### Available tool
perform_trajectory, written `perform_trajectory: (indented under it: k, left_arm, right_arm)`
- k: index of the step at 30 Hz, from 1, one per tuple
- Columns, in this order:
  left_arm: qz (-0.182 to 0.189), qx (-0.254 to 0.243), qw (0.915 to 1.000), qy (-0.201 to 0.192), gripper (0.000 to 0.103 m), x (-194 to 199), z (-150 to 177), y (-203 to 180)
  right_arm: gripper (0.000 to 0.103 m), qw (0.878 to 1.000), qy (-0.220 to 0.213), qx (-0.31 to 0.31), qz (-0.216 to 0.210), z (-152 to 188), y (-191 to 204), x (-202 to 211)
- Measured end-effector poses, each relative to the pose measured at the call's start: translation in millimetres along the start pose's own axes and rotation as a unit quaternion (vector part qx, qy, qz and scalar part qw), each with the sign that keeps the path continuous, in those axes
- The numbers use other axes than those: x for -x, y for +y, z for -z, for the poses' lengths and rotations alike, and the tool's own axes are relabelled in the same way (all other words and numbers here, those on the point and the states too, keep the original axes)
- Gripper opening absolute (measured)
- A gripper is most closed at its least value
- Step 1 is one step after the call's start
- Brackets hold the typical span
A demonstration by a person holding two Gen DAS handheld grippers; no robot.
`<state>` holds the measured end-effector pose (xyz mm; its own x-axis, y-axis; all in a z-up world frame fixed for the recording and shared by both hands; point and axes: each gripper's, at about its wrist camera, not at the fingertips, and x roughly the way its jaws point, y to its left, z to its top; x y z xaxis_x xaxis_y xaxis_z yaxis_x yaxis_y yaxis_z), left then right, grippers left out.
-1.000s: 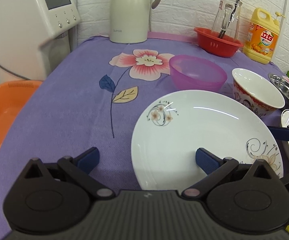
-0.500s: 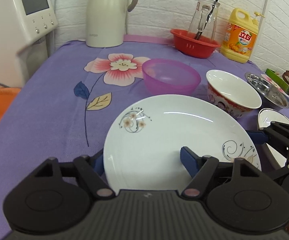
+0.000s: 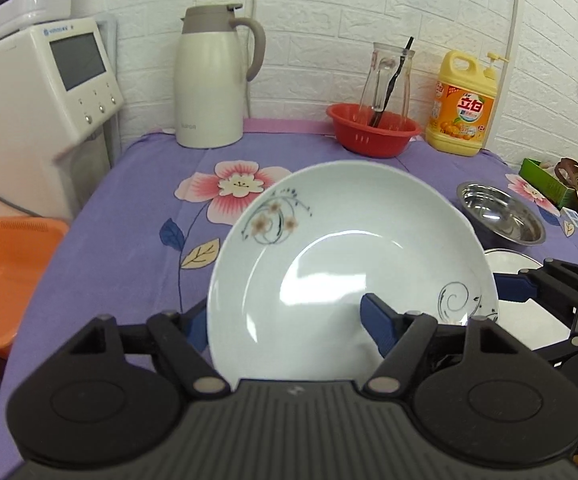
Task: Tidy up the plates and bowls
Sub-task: 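Lift the floral plate and lower it onto the yellow plate, open left gripper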
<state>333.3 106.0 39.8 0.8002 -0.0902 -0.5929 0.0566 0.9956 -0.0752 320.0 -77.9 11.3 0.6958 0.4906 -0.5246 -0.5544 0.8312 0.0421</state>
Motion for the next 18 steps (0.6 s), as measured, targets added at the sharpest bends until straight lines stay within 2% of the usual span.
perform_trajectory:
  k: [9,18]
  left_arm:
    - [-0.003,0.012,0.9998,-0.016,0.075,60,32,-8]
    - [0.013,0.026,0.9995,0.011,0.075,84,95,-21]
  right_arm:
    - [0.103,1.0,-0.006,-0.011,-0.021,18,24,48]
    - [0.103,0.999,0.015,-0.047,-0.016,72,33,80]
